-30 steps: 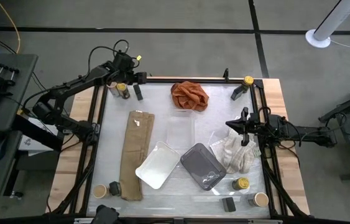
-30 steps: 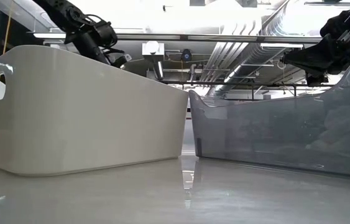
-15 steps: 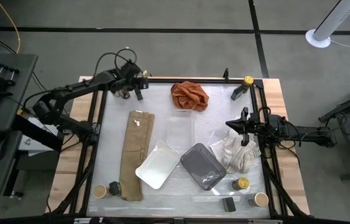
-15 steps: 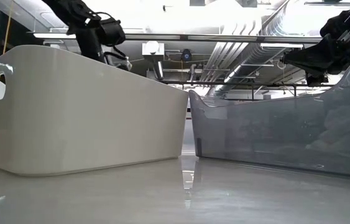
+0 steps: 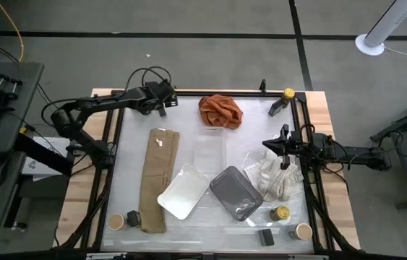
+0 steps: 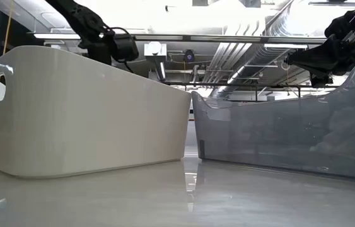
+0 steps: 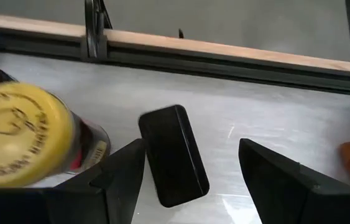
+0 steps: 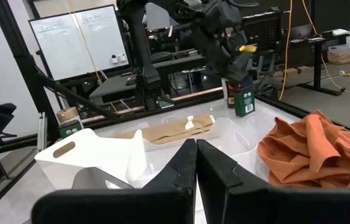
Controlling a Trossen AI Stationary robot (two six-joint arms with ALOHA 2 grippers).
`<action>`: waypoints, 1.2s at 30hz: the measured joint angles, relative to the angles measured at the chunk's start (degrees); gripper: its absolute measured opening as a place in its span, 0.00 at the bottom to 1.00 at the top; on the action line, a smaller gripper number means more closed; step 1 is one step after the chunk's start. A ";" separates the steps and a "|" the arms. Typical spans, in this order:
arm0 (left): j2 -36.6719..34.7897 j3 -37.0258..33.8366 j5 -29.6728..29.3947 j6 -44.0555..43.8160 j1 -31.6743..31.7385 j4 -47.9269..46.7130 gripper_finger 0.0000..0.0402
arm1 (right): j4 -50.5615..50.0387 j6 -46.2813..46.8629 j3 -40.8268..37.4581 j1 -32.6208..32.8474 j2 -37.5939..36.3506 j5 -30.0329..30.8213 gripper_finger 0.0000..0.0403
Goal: Sort spices by type
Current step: Put the green seasoning can into the transparent bin
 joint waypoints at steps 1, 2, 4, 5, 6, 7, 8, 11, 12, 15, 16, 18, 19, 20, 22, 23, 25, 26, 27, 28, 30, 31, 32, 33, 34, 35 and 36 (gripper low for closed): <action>0.42 0.00 -0.75 -0.48 -0.43 0.11 0.61 | 0.00 0.00 0.00 0.00 0.00 0.01 0.01; 0.73 0.00 -1.91 -1.04 -0.87 0.21 0.61 | -0.01 0.00 0.00 0.00 0.00 0.00 0.01; 1.09 0.00 -3.90 -2.43 -1.56 0.17 0.61 | -0.02 0.01 0.00 0.01 0.00 0.00 0.01; 1.27 0.00 -4.81 -3.10 -1.77 0.24 0.61 | 0.00 0.02 -0.01 0.01 0.00 0.00 0.01; 1.57 0.00 -5.43 -3.66 -1.99 0.30 0.61 | -0.01 0.01 -0.01 0.01 0.00 0.01 0.01; 2.05 0.00 -5.67 -4.18 -1.99 0.32 0.61 | -0.02 0.00 0.00 0.01 0.00 0.00 0.01; 2.68 0.00 -5.59 -4.69 -1.99 0.27 0.61 | -0.02 0.02 -0.01 0.01 0.00 0.00 0.01; 4.78 0.00 -4.41 -5.70 -1.97 0.21 0.61 | 0.00 0.01 -0.01 0.00 0.00 0.01 0.01; 5.47 0.00 -4.17 -6.40 -1.97 0.23 0.61 | 0.00 0.01 -0.01 0.00 0.00 0.02 0.01; 7.46 0.00 -3.98 -8.09 -1.97 0.38 0.61 | 0.00 0.02 -0.01 0.01 0.00 0.00 0.01; 8.01 0.00 -3.94 -8.42 -1.97 0.65 0.61 | 0.00 0.02 -0.01 -0.01 0.00 0.00 0.01; 8.71 0.00 -4.20 -8.98 -1.97 0.60 0.61 | 0.00 0.01 0.00 0.01 0.00 0.02 0.01; 8.97 0.00 -4.72 -9.14 -1.97 0.67 0.61 | 0.00 0.00 -0.01 0.00 0.00 0.00 0.01; 9.08 0.00 -5.00 -9.16 -1.84 0.65 0.61 | 0.00 0.00 0.00 0.01 0.00 0.00 0.01; 9.04 0.00 -6.08 -8.95 -1.67 0.75 0.60 | 0.00 0.00 -0.01 -0.01 0.00 0.00 0.01; 9.01 0.00 -6.90 -8.77 -1.61 0.95 0.60 | 0.00 0.01 0.00 0.00 0.00 0.01 0.01; 9.01 0.00 -7.57 -8.14 -1.23 1.16 0.57 | 0.00 0.00 0.00 -0.01 0.00 0.02 0.01; 9.01 0.00 -7.40 -7.54 -0.99 1.50 0.54 | 0.00 0.02 0.00 0.01 0.00 0.00 0.01; 9.01 0.00 -6.92 -6.90 -0.89 2.01 0.51 | -0.01 0.01 0.00 0.00 0.00 0.01 0.01; 9.01 0.00 -6.61 -6.33 -0.83 2.46 0.47 | 0.00 0.02 0.00 0.00 0.00 0.00 0.01; 9.01 0.00 -6.45 -4.83 -0.83 3.00 0.36 | 0.00 0.00 0.00 0.01 0.00 0.00 0.01; 9.01 0.00 -6.16 -4.21 -0.88 3.50 0.30 | 0.00 0.02 0.00 -0.01 0.00 0.00 0.01; 9.01 0.00 -5.79 -3.60 -1.01 4.00 0.25 | 0.00 0.00 0.00 -0.01 0.00 0.00 0.01; 8.99 0.01 -5.42 -3.47 -1.14 4.27 0.23 | 0.00 0.00 0.00 0.01 0.00 0.02 0.01; 8.96 0.02 -5.08 -3.16 -1.33 4.37 0.23 | -0.02 0.00 0.00 -0.01 0.00 0.00 0.01; 8.89 0.02 -4.74 -2.87 -1.58 4.54 0.23 | 0.00 0.01 0.00 0.00 0.00 0.01 0.01; 8.51 0.01 -4.04 -2.15 -1.82 4.85 0.23 | 0.00 0.01 0.00 0.01 0.00 0.00 0.01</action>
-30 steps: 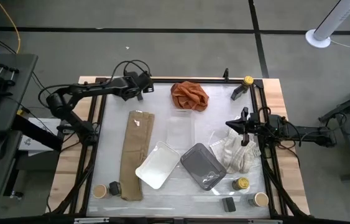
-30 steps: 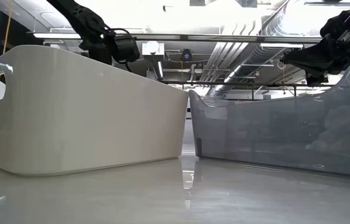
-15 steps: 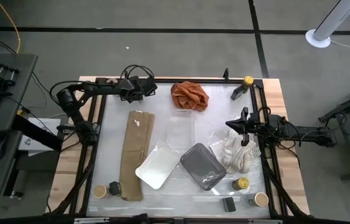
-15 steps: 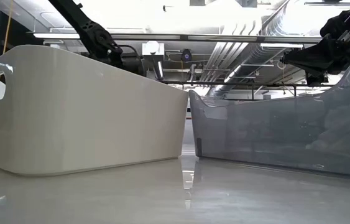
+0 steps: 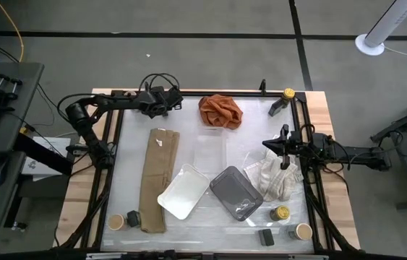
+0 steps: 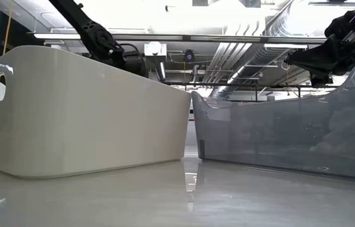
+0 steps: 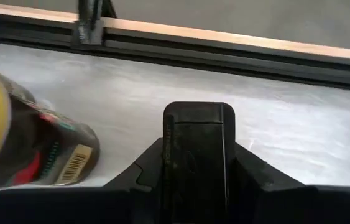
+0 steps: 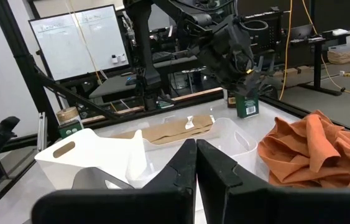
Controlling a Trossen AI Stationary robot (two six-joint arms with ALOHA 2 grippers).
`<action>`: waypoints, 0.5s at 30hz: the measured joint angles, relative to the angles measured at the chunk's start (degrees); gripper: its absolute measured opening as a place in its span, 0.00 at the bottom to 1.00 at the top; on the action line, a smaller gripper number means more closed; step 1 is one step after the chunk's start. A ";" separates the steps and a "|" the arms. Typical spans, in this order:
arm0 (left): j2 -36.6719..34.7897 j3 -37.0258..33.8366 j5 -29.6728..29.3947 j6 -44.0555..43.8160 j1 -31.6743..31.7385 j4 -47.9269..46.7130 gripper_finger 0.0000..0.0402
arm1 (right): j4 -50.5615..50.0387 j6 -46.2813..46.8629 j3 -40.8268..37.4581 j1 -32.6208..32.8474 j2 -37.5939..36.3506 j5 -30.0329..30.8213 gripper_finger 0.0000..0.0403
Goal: Sort spices by type
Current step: Put the green seasoning can into the transparent bin
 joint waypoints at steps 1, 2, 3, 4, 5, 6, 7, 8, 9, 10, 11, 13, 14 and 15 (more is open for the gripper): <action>-0.59 -0.03 1.03 0.77 -0.29 0.49 0.23 | -0.02 -0.01 0.00 0.00 0.00 0.01 0.01; -1.47 -0.07 1.26 2.01 -0.67 1.17 0.23 | 0.00 -0.01 0.00 0.00 0.00 0.00 0.01; -2.83 -0.10 1.28 3.59 -0.97 2.37 0.23 | -0.02 -0.01 0.00 -0.02 0.00 0.00 0.01; -4.45 -0.10 1.03 5.55 -1.28 4.14 0.23 | -0.01 0.00 -0.02 -0.02 0.00 0.00 0.01; -6.48 -0.10 0.64 8.00 -1.48 6.64 0.23 | 0.00 0.00 -0.01 0.00 0.00 0.00 0.01; -8.54 -0.10 0.73 11.30 -1.60 9.70 0.23 | 0.00 0.01 -0.02 -0.02 0.00 0.00 0.01; -10.62 -0.08 1.64 15.51 -1.65 13.32 0.23 | 0.00 -0.01 0.00 -0.01 0.00 0.00 0.01; -12.67 0.08 4.47 19.92 -1.69 16.87 0.23 | 0.00 0.01 0.00 -0.02 0.00 0.00 0.01; -14.39 0.68 8.05 24.12 -1.87 19.24 0.23 | -0.01 0.00 0.00 -0.01 0.00 0.01 0.01; -15.90 1.80 11.67 27.84 -2.53 20.08 0.23 | 0.00 -0.01 -0.01 -0.01 0.00 0.00 0.01; -17.04 3.35 15.41 31.24 -3.58 19.74 0.23 | 0.00 -0.01 -0.02 -0.02 0.00 0.01 0.01; -18.31 6.69 21.75 38.38 -7.33 16.94 0.23 | 0.00 -0.01 0.00 -0.01 0.00 0.00 0.01; -18.36 8.35 24.26 42.11 -9.64 14.65 0.23 | 0.00 0.01 0.00 -0.02 0.00 0.02 0.01; -18.22 9.74 26.26 46.20 -12.20 12.41 0.23 | 0.00 -0.01 0.00 -0.02 0.00 0.01 0.01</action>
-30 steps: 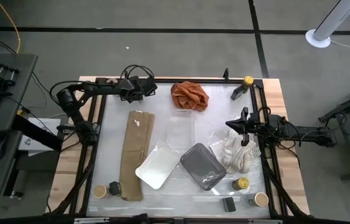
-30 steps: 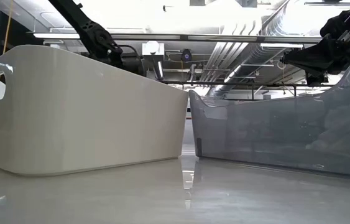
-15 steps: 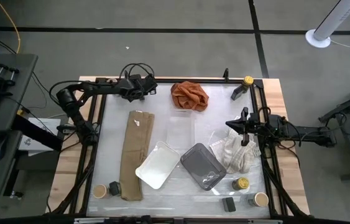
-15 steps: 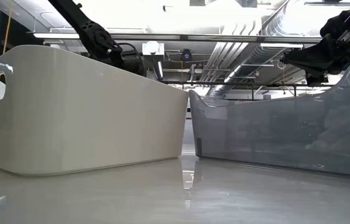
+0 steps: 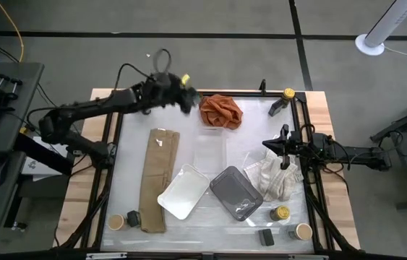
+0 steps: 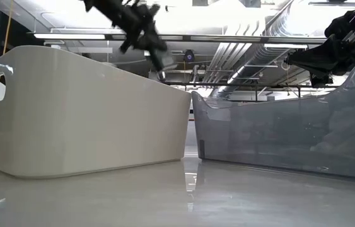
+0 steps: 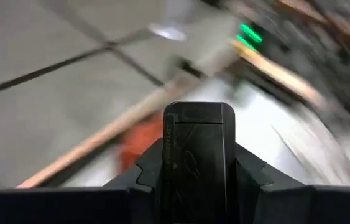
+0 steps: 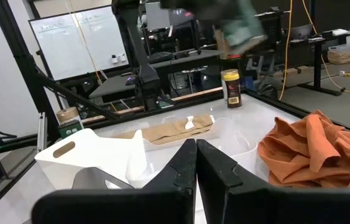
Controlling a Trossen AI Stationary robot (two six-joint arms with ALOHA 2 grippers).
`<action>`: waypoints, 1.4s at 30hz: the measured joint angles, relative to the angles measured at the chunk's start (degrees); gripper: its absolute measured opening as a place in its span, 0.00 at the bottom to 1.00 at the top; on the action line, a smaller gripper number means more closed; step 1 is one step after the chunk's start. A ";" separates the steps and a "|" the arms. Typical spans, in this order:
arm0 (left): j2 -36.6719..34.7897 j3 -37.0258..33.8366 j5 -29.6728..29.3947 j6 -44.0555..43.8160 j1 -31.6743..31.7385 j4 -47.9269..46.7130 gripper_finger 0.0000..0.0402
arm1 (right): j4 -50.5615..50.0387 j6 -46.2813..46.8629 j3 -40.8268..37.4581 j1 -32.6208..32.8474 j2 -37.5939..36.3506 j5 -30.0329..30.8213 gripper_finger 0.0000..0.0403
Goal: Sort spices by type
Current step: Put the green seasoning can into the transparent bin
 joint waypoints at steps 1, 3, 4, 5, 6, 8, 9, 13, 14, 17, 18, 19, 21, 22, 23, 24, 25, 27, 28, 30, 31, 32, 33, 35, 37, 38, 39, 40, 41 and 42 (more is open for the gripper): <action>0.42 1.26 1.72 4.20 -2.56 -1.81 0.23 | 0.00 0.01 -0.01 0.01 0.00 0.00 0.01; 1.72 3.12 2.90 12.01 -7.83 -4.28 0.23 | 0.00 0.01 0.00 0.01 0.00 0.01 0.01; 2.52 3.71 3.02 15.39 -10.05 -5.24 0.23 | 0.00 0.02 -0.02 0.02 0.00 0.01 0.01; 3.42 3.98 3.08 18.14 -12.02 -6.01 0.23 | 0.00 0.02 0.00 0.00 0.00 0.01 0.01; 4.55 4.00 3.23 20.26 -13.57 -6.41 0.23 | -0.01 0.01 -0.01 0.01 0.00 0.00 0.01; 7.17 4.00 3.25 22.88 -15.41 -6.47 0.23 | 0.00 0.00 -0.02 0.00 0.00 -0.01 0.01; 8.62 4.00 3.11 23.59 -15.76 -6.47 0.23 | 0.00 0.00 -0.02 0.02 0.00 0.00 0.01; 14.33 4.00 2.84 25.54 -15.43 -6.78 0.26 | 0.00 0.02 -0.01 0.00 0.00 -0.01 0.01; 15.80 3.98 2.86 25.96 -15.18 -6.86 0.28 | 0.00 0.01 -0.01 0.02 0.00 -0.01 0.01; 18.89 3.96 2.88 26.08 -13.89 -6.44 0.29 | -0.02 0.02 0.00 0.02 0.00 -0.01 0.01; 19.64 3.96 2.98 26.08 -13.45 -6.18 0.30 | 0.00 0.00 0.00 0.02 0.00 0.02 0.01; 20.46 3.96 3.24 26.09 -13.01 -6.11 0.30 | 0.00 0.01 -0.01 0.01 0.00 0.00 0.01; 21.99 3.96 4.01 26.36 -12.18 -6.33 0.30 | 0.00 0.02 0.00 0.02 0.00 0.02 0.01; 22.68 3.96 4.15 26.80 -11.87 -6.57 0.30 | 0.00 0.00 0.00 0.02 0.00 0.01 0.01; 23.31 3.96 4.18 27.57 -11.58 -6.79 0.30 | 0.00 0.01 0.00 0.01 0.00 0.01 0.01; 23.69 3.96 4.34 28.13 -11.34 -6.69 0.31 | 0.00 0.02 -0.01 0.01 0.00 -0.01 0.01; 23.92 3.96 4.36 28.36 -11.23 -6.47 0.31 | 0.00 0.02 0.00 0.00 0.00 -0.01 0.01; 24.19 3.96 4.41 28.40 -10.81 -5.73 0.32 | 0.00 0.01 0.00 0.00 0.00 -0.01 0.01; 24.19 3.96 4.41 28.49 -10.58 -5.50 0.33 | 0.00 0.01 -0.02 0.01 0.00 -0.01 0.01; 24.19 3.96 4.41 28.51 -10.06 -4.87 0.36 | 0.00 0.01 0.00 0.02 0.00 0.00 0.01; 24.19 3.96 4.44 28.49 -9.71 -4.50 0.37 | -0.01 0.01 -0.01 0.02 0.00 0.00 0.01; 24.01 3.96 4.46 28.49 -9.31 -4.58 0.39 | 0.00 0.02 0.00 0.02 0.00 -0.01 0.01; 23.89 3.96 4.43 28.49 -8.90 -4.81 0.41 | 0.00 0.02 0.00 0.00 0.00 0.01 0.01; 23.84 4.00 4.42 27.88 -8.04 -4.87 0.45 | -0.01 0.02 0.00 0.01 0.00 0.02 0.01; 23.87 4.00 4.41 27.12 -7.29 -5.36 0.48 | 0.00 0.01 -0.01 0.00 0.00 0.00 0.01; 23.87 4.00 4.41 27.00 -7.03 -5.46 0.50 | 0.00 0.01 -0.01 0.01 0.00 0.01 0.01; 23.87 4.00 4.35 27.01 -6.79 -5.36 0.52 | 0.00 0.02 0.00 0.02 0.00 -0.01 0.01; 23.69 4.14 4.37 27.00 -6.69 -5.57 0.54 | 0.00 0.02 0.00 0.01 0.00 0.01 0.01; 23.48 4.62 4.37 26.88 -6.62 -6.47 0.55 | -0.02 0.00 0.00 0.00 0.00 -0.01 0.01; 23.21 5.49 4.46 26.54 -6.44 -7.42 0.57 | 0.00 0.00 0.00 0.00 0.00 0.00 0.01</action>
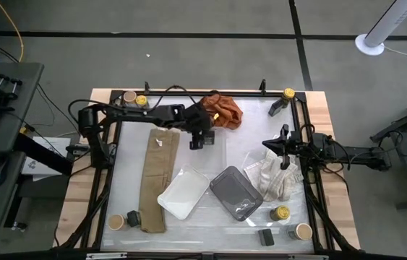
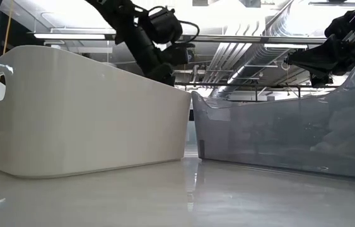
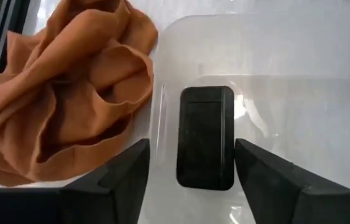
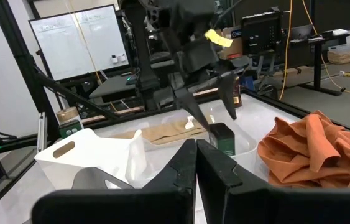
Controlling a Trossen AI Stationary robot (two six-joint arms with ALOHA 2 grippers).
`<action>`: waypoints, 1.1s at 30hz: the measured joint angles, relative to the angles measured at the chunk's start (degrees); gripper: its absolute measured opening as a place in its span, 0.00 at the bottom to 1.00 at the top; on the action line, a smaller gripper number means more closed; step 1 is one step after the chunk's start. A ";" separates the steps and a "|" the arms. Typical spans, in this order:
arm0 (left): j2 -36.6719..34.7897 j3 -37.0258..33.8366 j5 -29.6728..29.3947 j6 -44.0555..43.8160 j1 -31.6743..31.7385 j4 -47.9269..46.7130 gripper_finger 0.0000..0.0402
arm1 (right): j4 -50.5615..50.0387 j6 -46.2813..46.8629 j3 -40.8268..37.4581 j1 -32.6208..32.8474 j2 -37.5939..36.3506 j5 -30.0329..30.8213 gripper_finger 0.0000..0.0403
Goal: Sort spices by type
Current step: Put the green seasoning can into the transparent bin
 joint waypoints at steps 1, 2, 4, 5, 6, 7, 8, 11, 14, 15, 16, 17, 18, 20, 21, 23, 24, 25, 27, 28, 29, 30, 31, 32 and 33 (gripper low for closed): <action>-0.47 1.11 0.06 -0.33 0.03 -0.87 0.58 | 0.00 0.02 -0.01 0.00 0.00 0.02 0.01; -1.12 2.38 0.11 -0.49 0.06 -1.85 0.58 | 0.00 0.01 0.00 0.00 0.00 0.00 0.01; -2.99 4.36 0.35 -1.19 0.06 -3.81 0.59 | 0.00 0.01 0.00 0.00 0.00 0.01 0.01; -4.06 5.07 0.37 -1.87 0.06 -4.56 0.59 | 0.00 0.00 0.00 0.02 0.00 0.00 0.01; -5.17 5.47 0.52 -2.59 0.06 -5.02 0.59 | -0.02 0.00 0.00 0.00 0.00 0.00 0.01; -6.80 5.58 0.86 -3.71 0.06 -5.54 0.59 | 0.00 0.02 0.00 0.02 0.00 0.00 0.01; -8.52 5.40 1.81 -5.13 0.06 -6.01 0.59 | 0.00 0.00 0.00 0.01 0.00 0.00 0.01; -14.43 3.44 4.81 -9.87 0.25 -3.42 0.59 | -0.01 0.01 0.00 0.02 0.00 0.01 0.01; -19.93 -2.59 6.29 -14.47 0.59 3.92 0.59 | -0.01 0.02 -0.01 0.01 0.00 0.00 0.01; -21.75 -5.09 6.41 -16.84 0.87 6.72 0.59 | 0.00 0.02 -0.02 0.02 0.00 0.00 0.01; -23.26 -7.63 6.45 -19.60 1.15 9.07 0.59 | 0.00 0.00 0.00 0.02 0.00 0.00 0.01; -24.90 -9.84 6.43 -22.80 1.35 11.52 0.59 | 0.00 0.02 0.00 0.01 0.00 0.02 0.01; -26.54 -11.93 6.39 -25.96 1.59 13.60 0.59 | 0.00 0.00 -0.02 0.01 0.00 0.01 0.01; -29.42 -15.56 6.35 -31.40 1.60 16.04 0.59 | 0.96 0.08 -0.02 -0.02 0.01 0.70 0.01; -30.58 -17.11 6.33 -33.35 1.36 16.72 0.59 | 2.84 1.37 0.00 -0.09 0.02 1.54 0.01; -32.46 -19.51 6.33 -35.99 0.59 17.26 0.59 | 12.03 11.03 -0.01 -0.11 0.27 4.76 0.01; -33.29 -20.39 5.98 -36.74 0.21 17.30 0.59 | 17.97 15.16 -0.02 -0.21 0.51 8.85 0.01; -34.09 -21.09 5.31 -37.37 -0.12 17.60 0.59 | 23.91 19.23 -0.02 -0.23 0.86 13.71 0.01; -35.25 -21.94 2.98 -38.00 -0.74 17.63 0.59 | 33.18 23.78 -0.02 -0.24 1.01 22.91 0.01; -35.44 -22.11 1.83 -38.03 -0.98 17.39 0.59 | 36.29 24.41 0.01 -0.24 1.04 26.20 0.01; -35.53 -22.25 0.92 -38.05 -1.12 17.46 0.59 | 37.82 24.58 0.13 -0.25 1.03 27.90 0.01; -35.56 -22.34 0.11 -38.09 -1.25 17.33 0.59 | 37.96 24.54 0.51 -0.31 1.14 28.25 0.01; -35.57 -22.38 -0.19 -38.09 -1.25 17.39 0.59 | 37.93 24.68 1.12 -0.40 1.80 27.48 0.01; -35.63 -22.38 -0.22 -38.06 -1.25 17.82 0.59 | 37.98 25.45 2.00 -0.60 2.91 25.55 0.01; -35.67 -22.36 -0.31 -37.85 -1.05 18.09 0.59 | 38.12 26.50 3.09 -0.85 4.59 23.85 0.01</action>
